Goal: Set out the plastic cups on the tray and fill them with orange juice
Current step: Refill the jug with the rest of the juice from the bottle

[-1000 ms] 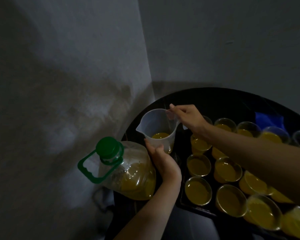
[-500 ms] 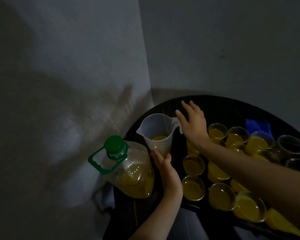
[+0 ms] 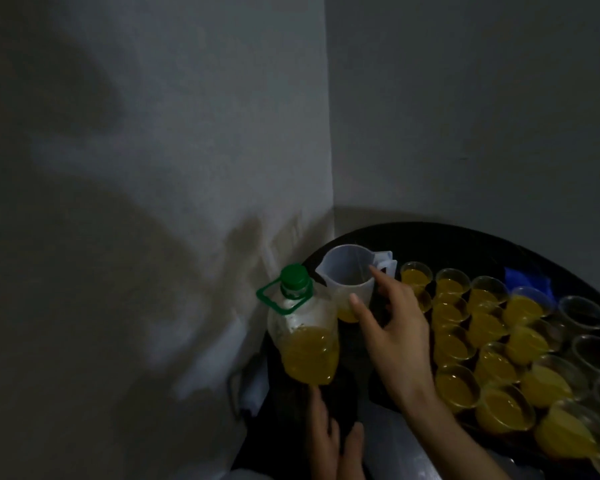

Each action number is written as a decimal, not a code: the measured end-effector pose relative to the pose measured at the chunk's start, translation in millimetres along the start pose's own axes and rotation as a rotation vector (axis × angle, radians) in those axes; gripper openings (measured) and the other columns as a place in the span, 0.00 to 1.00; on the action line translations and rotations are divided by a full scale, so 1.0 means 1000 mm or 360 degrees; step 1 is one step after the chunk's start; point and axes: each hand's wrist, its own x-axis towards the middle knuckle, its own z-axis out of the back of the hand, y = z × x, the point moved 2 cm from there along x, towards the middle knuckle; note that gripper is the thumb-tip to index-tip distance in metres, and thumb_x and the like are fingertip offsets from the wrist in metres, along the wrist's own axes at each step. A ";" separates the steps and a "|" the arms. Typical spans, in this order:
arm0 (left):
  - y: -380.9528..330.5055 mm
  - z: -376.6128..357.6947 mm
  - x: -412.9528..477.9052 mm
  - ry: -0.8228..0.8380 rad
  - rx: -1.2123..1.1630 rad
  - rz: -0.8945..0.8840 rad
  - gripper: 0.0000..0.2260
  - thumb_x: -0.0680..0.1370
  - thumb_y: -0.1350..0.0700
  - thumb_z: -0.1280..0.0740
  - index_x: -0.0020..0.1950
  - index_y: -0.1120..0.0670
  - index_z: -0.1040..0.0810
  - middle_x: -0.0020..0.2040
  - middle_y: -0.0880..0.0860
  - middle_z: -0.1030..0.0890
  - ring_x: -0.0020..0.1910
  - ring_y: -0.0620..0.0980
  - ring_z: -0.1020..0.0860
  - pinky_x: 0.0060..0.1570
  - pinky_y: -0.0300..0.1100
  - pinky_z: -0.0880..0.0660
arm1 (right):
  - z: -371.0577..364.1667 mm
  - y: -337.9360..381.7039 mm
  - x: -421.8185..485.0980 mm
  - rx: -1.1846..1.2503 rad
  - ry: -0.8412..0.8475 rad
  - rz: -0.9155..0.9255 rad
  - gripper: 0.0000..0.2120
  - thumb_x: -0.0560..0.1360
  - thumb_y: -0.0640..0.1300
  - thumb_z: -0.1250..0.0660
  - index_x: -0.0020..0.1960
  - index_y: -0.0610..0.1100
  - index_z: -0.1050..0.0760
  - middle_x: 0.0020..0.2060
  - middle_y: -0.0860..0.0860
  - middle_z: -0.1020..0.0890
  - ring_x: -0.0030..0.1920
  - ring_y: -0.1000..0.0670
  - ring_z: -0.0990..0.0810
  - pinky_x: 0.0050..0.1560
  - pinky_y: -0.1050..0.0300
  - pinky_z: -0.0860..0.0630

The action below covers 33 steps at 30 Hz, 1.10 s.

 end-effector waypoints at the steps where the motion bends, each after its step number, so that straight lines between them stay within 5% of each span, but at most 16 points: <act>1: -0.003 0.014 -0.003 -0.0074 0.0136 -0.0185 0.45 0.68 0.63 0.25 0.77 0.34 0.39 0.79 0.47 0.36 0.78 0.44 0.39 0.73 0.39 0.38 | -0.007 0.012 -0.003 -0.0012 0.0069 0.0026 0.28 0.74 0.62 0.35 0.72 0.57 0.33 0.64 0.56 0.26 0.63 0.59 0.27 0.61 0.57 0.24; 2: -0.010 0.023 -0.001 -0.0178 0.0291 -0.0339 0.48 0.64 0.55 0.21 0.75 0.28 0.40 0.80 0.46 0.37 0.79 0.44 0.40 0.76 0.43 0.38 | -0.015 0.023 -0.003 -0.0029 0.0137 0.0060 0.28 0.75 0.60 0.34 0.73 0.56 0.33 0.64 0.56 0.26 0.63 0.59 0.28 0.62 0.56 0.24; 4: -0.034 0.030 0.009 -0.0283 0.0556 -0.0490 0.53 0.65 0.51 0.17 0.79 0.33 0.48 0.81 0.42 0.47 0.80 0.43 0.47 0.79 0.51 0.44 | -0.030 0.041 0.000 -0.0089 0.0243 0.0117 0.29 0.75 0.58 0.32 0.74 0.54 0.33 0.65 0.55 0.26 0.64 0.58 0.29 0.64 0.57 0.25; 9: -0.075 0.023 0.047 -0.0069 0.0992 -0.0741 0.58 0.66 0.44 0.19 0.82 0.49 0.57 0.80 0.44 0.61 0.79 0.43 0.60 0.77 0.40 0.56 | -0.061 0.061 0.021 -0.0340 0.0388 0.0160 0.31 0.75 0.57 0.30 0.74 0.49 0.32 0.64 0.50 0.27 0.65 0.49 0.28 0.65 0.50 0.25; 12: -0.071 0.019 0.070 -0.0050 0.1134 -0.0714 0.64 0.61 0.21 0.35 0.83 0.54 0.59 0.83 0.53 0.58 0.82 0.47 0.58 0.76 0.34 0.63 | -0.072 0.067 0.033 -0.0547 0.0395 0.0167 0.29 0.73 0.57 0.28 0.69 0.46 0.27 0.60 0.48 0.28 0.60 0.48 0.26 0.62 0.50 0.23; 14: -0.063 0.018 0.083 -0.0049 0.1175 -0.0680 0.66 0.58 0.15 0.43 0.83 0.51 0.62 0.84 0.53 0.57 0.82 0.48 0.56 0.81 0.45 0.56 | -0.077 0.070 0.038 -0.0689 0.0419 0.0219 0.23 0.73 0.57 0.27 0.61 0.44 0.23 0.57 0.48 0.29 0.55 0.47 0.25 0.58 0.50 0.21; 16: -0.062 0.018 0.081 -0.0045 0.1054 -0.0722 0.62 0.62 0.22 0.31 0.83 0.45 0.63 0.84 0.52 0.53 0.82 0.48 0.51 0.80 0.51 0.47 | -0.079 0.071 0.040 -0.0771 0.0443 0.0245 0.19 0.74 0.53 0.27 0.58 0.44 0.23 0.57 0.48 0.28 0.54 0.47 0.24 0.57 0.50 0.21; 19: -0.062 0.018 0.078 -0.0080 0.0937 -0.0729 0.61 0.65 0.43 0.19 0.82 0.39 0.63 0.82 0.51 0.46 0.79 0.45 0.44 0.74 0.43 0.44 | -0.078 0.070 0.043 -0.0808 0.0471 0.0250 0.16 0.75 0.48 0.27 0.60 0.46 0.24 0.59 0.48 0.26 0.55 0.48 0.23 0.58 0.53 0.22; 24: -0.059 0.017 0.083 -0.0059 0.0875 -0.0664 0.61 0.66 0.52 0.17 0.83 0.44 0.61 0.80 0.52 0.43 0.74 0.40 0.42 0.67 0.33 0.45 | -0.074 0.069 0.051 -0.0721 0.0495 0.0268 0.14 0.73 0.46 0.25 0.57 0.47 0.23 0.54 0.51 0.24 0.50 0.54 0.25 0.51 0.61 0.25; 28: -0.050 0.017 0.088 -0.0041 0.0808 -0.0659 0.60 0.67 0.55 0.18 0.83 0.44 0.60 0.78 0.47 0.42 0.64 0.30 0.47 0.58 0.17 0.47 | -0.073 0.068 0.055 -0.0708 0.0536 0.0308 0.15 0.72 0.46 0.24 0.57 0.48 0.22 0.53 0.51 0.22 0.53 0.52 0.23 0.55 0.54 0.21; 30: -0.046 0.018 0.088 -0.0100 0.0785 -0.0657 0.60 0.66 0.55 0.18 0.83 0.45 0.59 0.77 0.42 0.43 0.69 0.30 0.46 0.62 0.19 0.48 | -0.074 0.068 0.056 -0.0714 0.0560 0.0320 0.16 0.72 0.46 0.24 0.57 0.48 0.23 0.54 0.51 0.22 0.54 0.52 0.23 0.56 0.54 0.21; 33: -0.038 0.020 0.091 -0.0229 0.0827 -0.0630 0.59 0.65 0.51 0.17 0.84 0.49 0.55 0.81 0.50 0.41 0.79 0.48 0.40 0.72 0.36 0.43 | -0.073 0.066 0.059 -0.0759 0.0581 0.0373 0.16 0.72 0.47 0.24 0.57 0.47 0.22 0.53 0.52 0.22 0.53 0.52 0.23 0.54 0.57 0.23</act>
